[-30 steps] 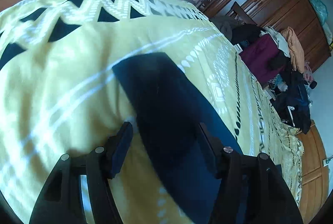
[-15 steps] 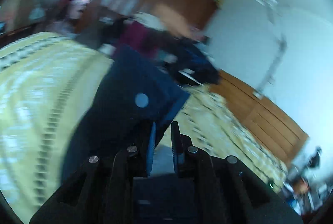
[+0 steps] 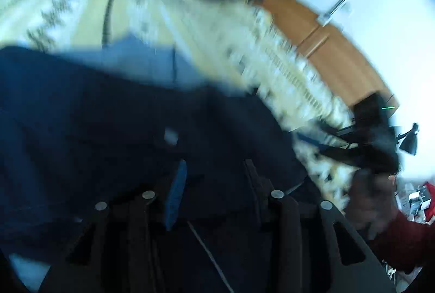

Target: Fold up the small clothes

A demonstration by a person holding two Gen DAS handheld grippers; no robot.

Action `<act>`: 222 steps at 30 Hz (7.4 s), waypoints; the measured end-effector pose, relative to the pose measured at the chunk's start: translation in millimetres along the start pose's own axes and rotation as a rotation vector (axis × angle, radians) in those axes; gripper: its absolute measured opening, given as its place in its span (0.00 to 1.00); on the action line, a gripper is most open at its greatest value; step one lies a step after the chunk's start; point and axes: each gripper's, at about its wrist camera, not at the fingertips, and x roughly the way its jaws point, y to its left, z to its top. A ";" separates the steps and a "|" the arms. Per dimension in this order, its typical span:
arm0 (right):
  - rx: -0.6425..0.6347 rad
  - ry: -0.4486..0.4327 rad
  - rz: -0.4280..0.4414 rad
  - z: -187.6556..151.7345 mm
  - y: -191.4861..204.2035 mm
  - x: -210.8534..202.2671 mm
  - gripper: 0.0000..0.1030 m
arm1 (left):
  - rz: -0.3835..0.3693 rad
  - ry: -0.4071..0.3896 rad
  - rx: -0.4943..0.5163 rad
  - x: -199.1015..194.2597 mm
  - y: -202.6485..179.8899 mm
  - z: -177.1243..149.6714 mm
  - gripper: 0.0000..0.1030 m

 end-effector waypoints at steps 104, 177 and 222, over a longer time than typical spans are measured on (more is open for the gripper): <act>-0.204 0.052 -0.203 -109.2 41.3 -44.5 0.55 | 0.749 0.113 0.070 -141.9 114.9 -43.1 0.75; -0.611 0.250 -0.398 9.4 122.4 273.6 0.26 | 0.497 -0.178 -0.295 -247.8 132.3 -112.4 0.90; -0.574 0.092 -0.229 -138.1 168.6 2.9 0.50 | 0.383 -0.174 -0.272 -327.4 56.6 -175.3 1.00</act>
